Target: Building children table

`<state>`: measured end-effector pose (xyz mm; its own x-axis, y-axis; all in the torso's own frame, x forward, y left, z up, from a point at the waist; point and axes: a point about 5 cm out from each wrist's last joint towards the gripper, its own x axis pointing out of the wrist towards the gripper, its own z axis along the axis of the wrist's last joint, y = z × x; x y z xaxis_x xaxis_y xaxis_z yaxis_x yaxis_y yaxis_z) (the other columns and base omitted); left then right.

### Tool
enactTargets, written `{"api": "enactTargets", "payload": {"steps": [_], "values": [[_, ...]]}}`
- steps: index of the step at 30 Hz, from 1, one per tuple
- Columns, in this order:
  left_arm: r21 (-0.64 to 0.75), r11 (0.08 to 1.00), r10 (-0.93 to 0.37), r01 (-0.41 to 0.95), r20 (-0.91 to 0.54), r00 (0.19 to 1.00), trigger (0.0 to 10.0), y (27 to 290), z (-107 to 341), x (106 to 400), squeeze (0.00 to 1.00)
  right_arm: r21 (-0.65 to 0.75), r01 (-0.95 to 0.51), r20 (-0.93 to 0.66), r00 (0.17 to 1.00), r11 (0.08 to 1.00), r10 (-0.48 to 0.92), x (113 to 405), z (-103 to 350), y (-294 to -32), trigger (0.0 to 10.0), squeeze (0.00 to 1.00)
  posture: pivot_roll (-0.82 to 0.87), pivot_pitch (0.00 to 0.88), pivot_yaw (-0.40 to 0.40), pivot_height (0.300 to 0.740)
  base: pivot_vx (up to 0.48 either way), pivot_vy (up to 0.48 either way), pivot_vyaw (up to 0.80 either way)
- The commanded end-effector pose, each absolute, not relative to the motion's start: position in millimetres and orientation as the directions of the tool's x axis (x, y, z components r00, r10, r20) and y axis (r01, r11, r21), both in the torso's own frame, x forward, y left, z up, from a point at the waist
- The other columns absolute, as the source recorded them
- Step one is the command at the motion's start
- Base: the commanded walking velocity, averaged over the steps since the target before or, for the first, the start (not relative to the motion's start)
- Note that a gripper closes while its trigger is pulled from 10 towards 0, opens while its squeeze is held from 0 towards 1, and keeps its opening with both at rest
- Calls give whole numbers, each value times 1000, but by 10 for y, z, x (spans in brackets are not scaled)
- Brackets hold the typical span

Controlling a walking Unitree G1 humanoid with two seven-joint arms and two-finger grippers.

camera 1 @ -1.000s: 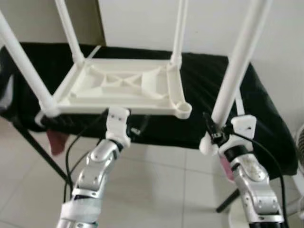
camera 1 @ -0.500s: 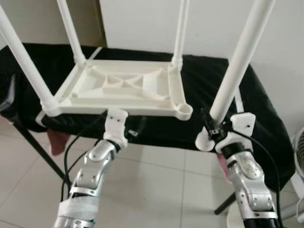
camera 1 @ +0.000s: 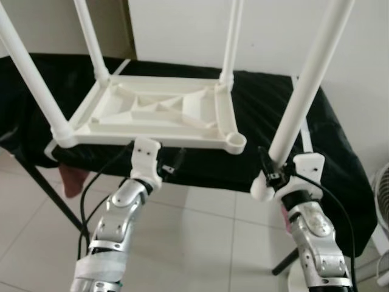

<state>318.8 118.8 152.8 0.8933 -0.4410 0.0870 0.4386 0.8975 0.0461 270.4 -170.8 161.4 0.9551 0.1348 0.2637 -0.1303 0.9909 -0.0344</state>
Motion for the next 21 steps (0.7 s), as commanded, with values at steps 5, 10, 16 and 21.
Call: {"api": "enactTargets", "payload": {"steps": [5, 10, 16, 21], "values": [[43, 896, -445, 443, 87, 891, 10000, 1206, 1553, 3212, 0, -55, -133, 307, 941, 990, 144, 2709, 1700, -1689, 10000, 0, 65, 0, -26, 740, 0, 0, 0], [55, 893, -450, 447, 87, 889, 10000, 1202, 1570, 3238, 0, -56, -141, 335, 930, 988, 152, 2714, 1792, -1672, 10000, 0, 68, 0, -36, 740, 0, 0, 0], [64, 891, -453, 449, 88, 887, 10000, 1232, 1569, 3232, 0, -67, -154, 354, 920, 986, 167, 2721, 1853, -1646, 10000, 0, 66, 0, -39, 740, 0, 0, 0], [58, 894, -447, 443, 92, 890, 10000, 1244, 1580, 3230, 0, -71, -153, 360, 918, 986, 169, 2726, 1879, -1654, 10000, 0, 68, 8, -45, 740, 0, 0, 0]]}}
